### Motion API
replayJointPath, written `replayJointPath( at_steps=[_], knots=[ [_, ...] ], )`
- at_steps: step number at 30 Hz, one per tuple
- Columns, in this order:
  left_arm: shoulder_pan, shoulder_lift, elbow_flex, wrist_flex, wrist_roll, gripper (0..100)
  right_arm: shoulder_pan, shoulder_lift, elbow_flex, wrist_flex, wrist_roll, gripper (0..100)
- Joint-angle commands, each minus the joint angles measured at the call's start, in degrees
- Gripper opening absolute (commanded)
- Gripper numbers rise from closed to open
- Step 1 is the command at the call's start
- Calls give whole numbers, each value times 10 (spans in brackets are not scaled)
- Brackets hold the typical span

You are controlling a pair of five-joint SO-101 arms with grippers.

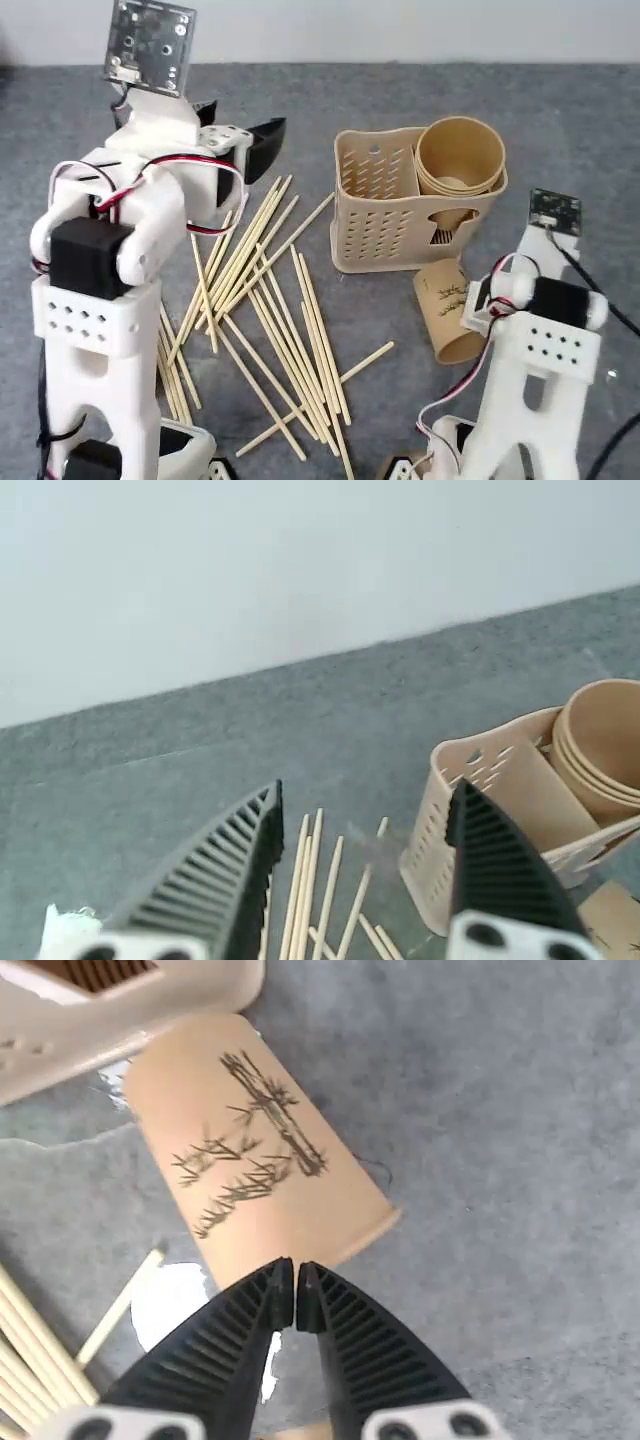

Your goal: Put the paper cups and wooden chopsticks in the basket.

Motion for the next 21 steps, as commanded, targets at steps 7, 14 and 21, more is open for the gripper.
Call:
replayJointPath(
  at_steps=[7, 14, 21],
  knots=[
    [-40, -25, -5, 3, -6, 258, -58, 2, 20, 1, -58, 183],
    [-49, -25, 32, -23, -6, 258, -60, 7, 83, -88, -62, 183],
    [-48, -25, 71, -48, -6, 258, -61, 2, 148, -205, -58, 30]
  ],
)
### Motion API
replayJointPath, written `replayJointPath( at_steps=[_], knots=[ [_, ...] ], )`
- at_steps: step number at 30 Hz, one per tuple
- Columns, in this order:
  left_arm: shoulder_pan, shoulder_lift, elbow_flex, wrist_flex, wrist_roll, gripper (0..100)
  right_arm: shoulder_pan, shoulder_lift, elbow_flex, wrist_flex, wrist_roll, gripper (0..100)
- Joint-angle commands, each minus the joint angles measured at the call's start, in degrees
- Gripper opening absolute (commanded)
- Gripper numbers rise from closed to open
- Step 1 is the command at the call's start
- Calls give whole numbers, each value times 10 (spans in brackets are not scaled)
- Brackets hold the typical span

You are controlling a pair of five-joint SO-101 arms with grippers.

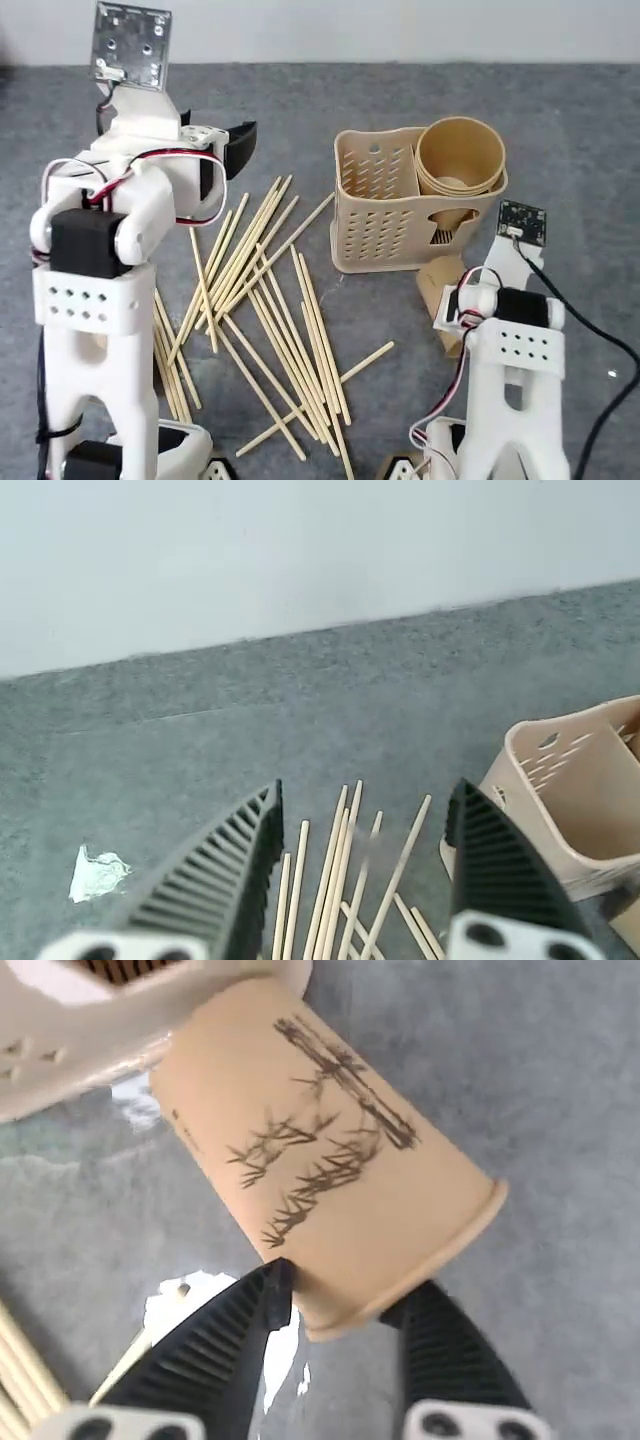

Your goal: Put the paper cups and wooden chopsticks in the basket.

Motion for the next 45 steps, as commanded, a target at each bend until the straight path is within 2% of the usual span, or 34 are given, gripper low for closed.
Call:
replayJointPath(
  at_steps=[1, 3, 9, 12, 16, 20, 24, 33, 39, 45],
  knots=[
    [-2, -25, 0, -18, -5, 258, -1, 0, 4, -44, 0, 0],
    [-2, -25, 2, -19, -5, 258, 0, 0, 4, -45, 1, 30],
    [-3, -25, 2, -18, -5, 258, 1, 0, 4, -45, 2, 9],
    [-3, -25, 2, -17, -5, 258, 2, 0, 4, -45, 31, 8],
    [-3, -25, 2, -17, -4, 258, 59, -21, -11, -39, 73, 8],
    [-3, -25, 2, -17, -4, 258, 133, -90, -64, 15, 133, 8],
    [-3, -25, 5, -17, -4, 258, 160, -178, -106, 54, 199, 8],
    [-5, -25, 49, -17, -4, 258, 141, -306, -156, 13, 336, 8],
    [-47, -25, 51, -18, -3, 258, 97, -259, -231, -16, 400, 8],
    [-90, -25, 52, -4, -4, 258, 56, -130, -363, -12, 484, 8]
  ],
)
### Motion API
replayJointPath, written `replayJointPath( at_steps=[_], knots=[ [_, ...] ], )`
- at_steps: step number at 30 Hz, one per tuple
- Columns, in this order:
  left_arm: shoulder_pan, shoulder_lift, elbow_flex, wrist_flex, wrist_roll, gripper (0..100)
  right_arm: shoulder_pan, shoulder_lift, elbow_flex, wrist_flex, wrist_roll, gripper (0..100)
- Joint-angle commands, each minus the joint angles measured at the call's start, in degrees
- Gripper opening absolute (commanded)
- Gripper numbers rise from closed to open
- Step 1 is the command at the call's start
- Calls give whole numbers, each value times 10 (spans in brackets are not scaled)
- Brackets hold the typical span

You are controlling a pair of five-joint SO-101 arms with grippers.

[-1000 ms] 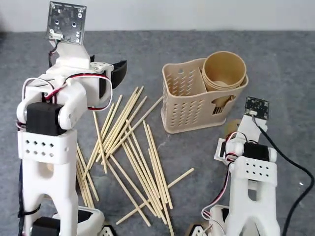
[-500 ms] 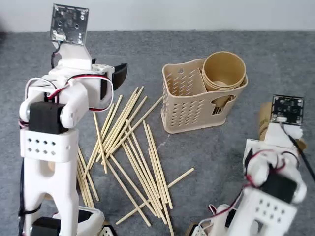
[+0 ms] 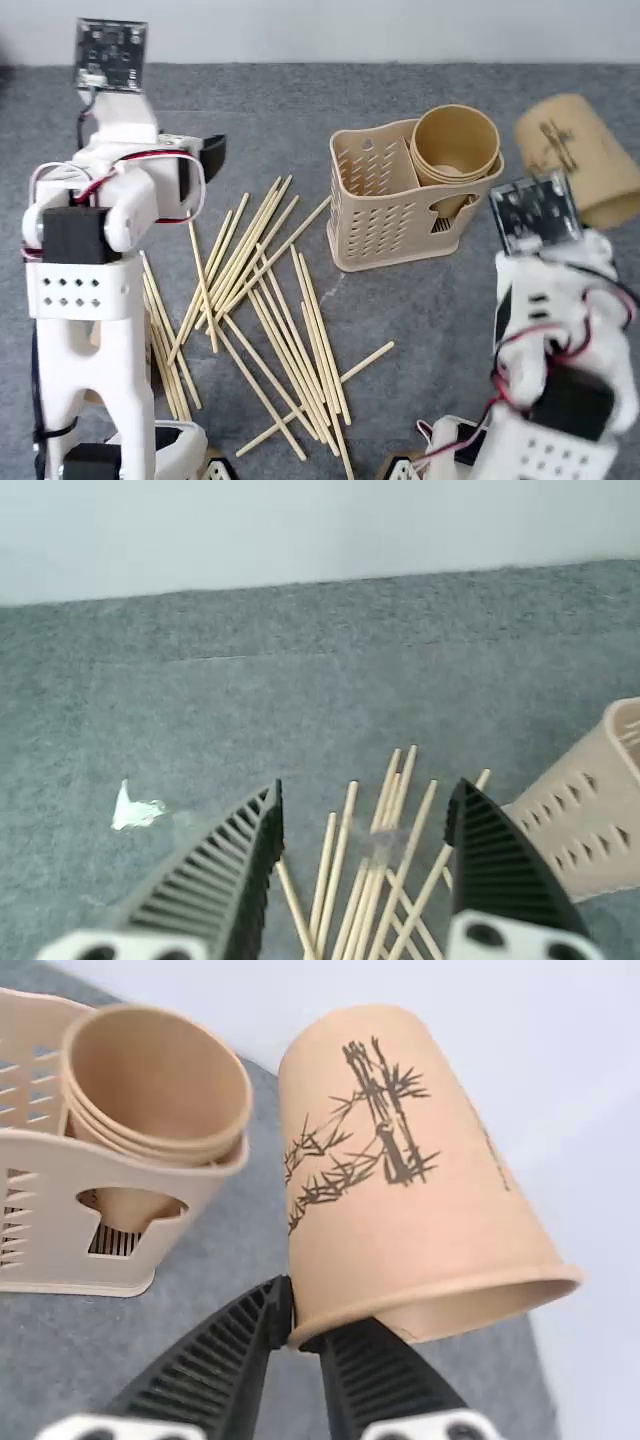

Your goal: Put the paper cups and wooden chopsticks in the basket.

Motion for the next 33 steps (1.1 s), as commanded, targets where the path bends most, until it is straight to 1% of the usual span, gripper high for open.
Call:
replayJointPath(
  at_steps=[1, 3, 7, 12, 16, 22, 29, 31, 33],
  knots=[
    [-23, -25, -1, 2, -3, 258, -17, 81, -109, 0, 48, 8],
    [-40, -25, -1, 3, -3, 258, -17, 134, -160, 18, 76, 8],
    [-65, -25, -1, 2, -3, 258, -36, 226, -268, 88, 137, 8],
    [-73, -25, -1, 2, -4, 258, -65, 313, -378, 175, 191, 8],
    [-74, -25, -1, 3, -4, 258, -80, 364, -432, 218, 235, 8],
    [-74, -25, 15, 2, -4, 258, -82, 408, -453, 224, 305, 8],
    [-74, -25, 33, -2, -4, 258, -79, 412, -454, 218, 405, 8],
    [-74, -25, 32, -2, -4, 258, -79, 412, -454, 215, 422, 9],
    [-74, -25, 32, -2, -4, 258, -79, 412, -454, 196, 423, 16]
  ],
)
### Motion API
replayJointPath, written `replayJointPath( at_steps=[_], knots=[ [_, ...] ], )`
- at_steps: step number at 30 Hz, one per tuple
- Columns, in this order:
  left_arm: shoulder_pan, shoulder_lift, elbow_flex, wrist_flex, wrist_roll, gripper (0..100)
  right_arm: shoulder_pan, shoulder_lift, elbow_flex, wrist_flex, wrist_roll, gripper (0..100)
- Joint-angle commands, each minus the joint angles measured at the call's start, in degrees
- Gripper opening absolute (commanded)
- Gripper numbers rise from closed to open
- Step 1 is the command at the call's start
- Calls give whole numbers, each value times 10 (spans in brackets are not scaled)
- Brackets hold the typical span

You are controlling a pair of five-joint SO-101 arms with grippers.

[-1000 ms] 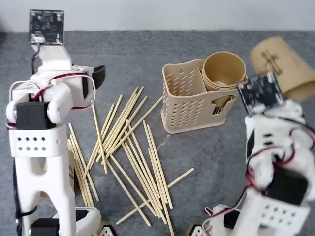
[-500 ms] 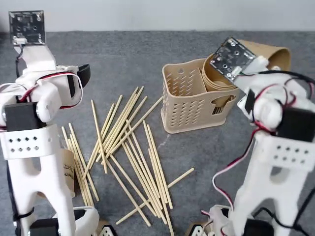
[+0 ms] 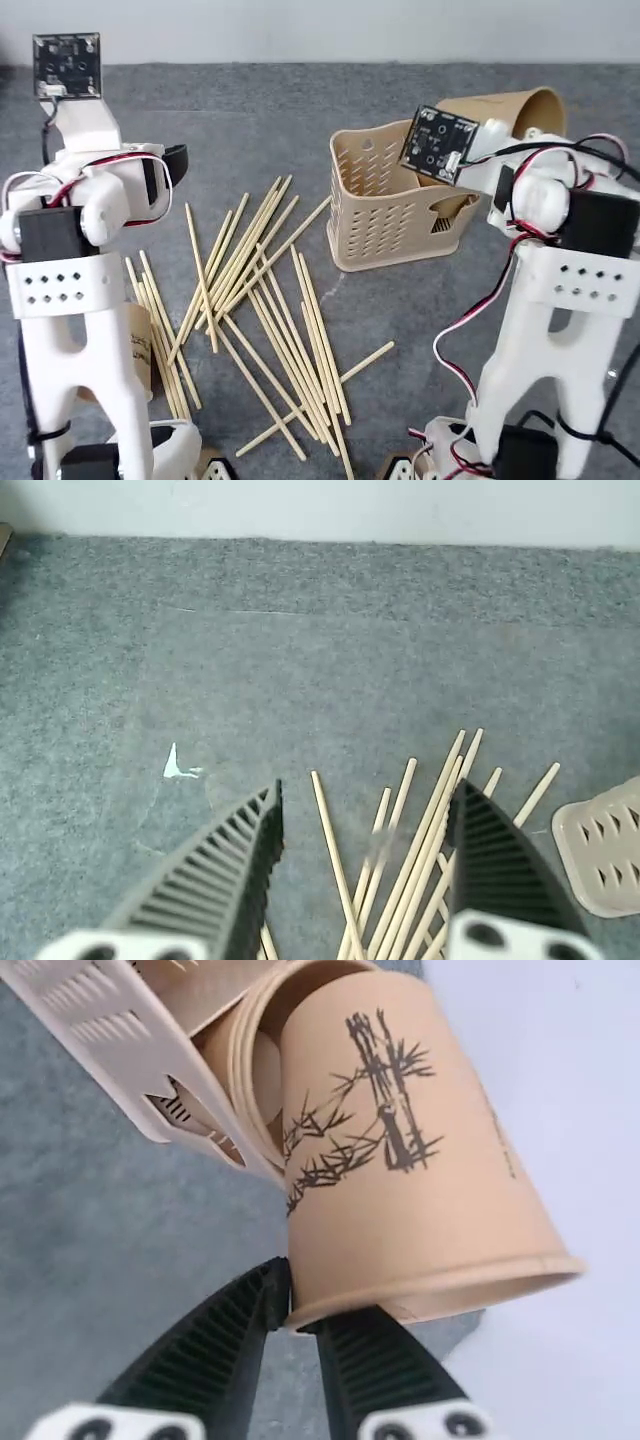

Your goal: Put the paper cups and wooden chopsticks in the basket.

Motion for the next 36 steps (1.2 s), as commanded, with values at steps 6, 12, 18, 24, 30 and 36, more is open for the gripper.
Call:
replayJointPath(
  at_steps=[6, 12, 18, 24, 30, 36],
  knots=[
    [-4, -25, -5, -1, -4, 258, 13, -2, -32, -36, 10, 239],
    [-4, -25, -5, -1, -4, 258, 12, -2, -32, -62, 10, 224],
    [-4, -25, -5, -1, -4, 258, -8, -2, -32, -126, -26, 224],
    [-4, -25, -5, 0, -4, 258, -79, -3, -32, -125, -90, 223],
    [-32, -25, -5, -3, -4, 258, -112, -2, -29, -124, -136, 223],
    [-56, -25, -5, -3, -4, 258, -109, -39, -31, -101, -199, 223]
  ],
)
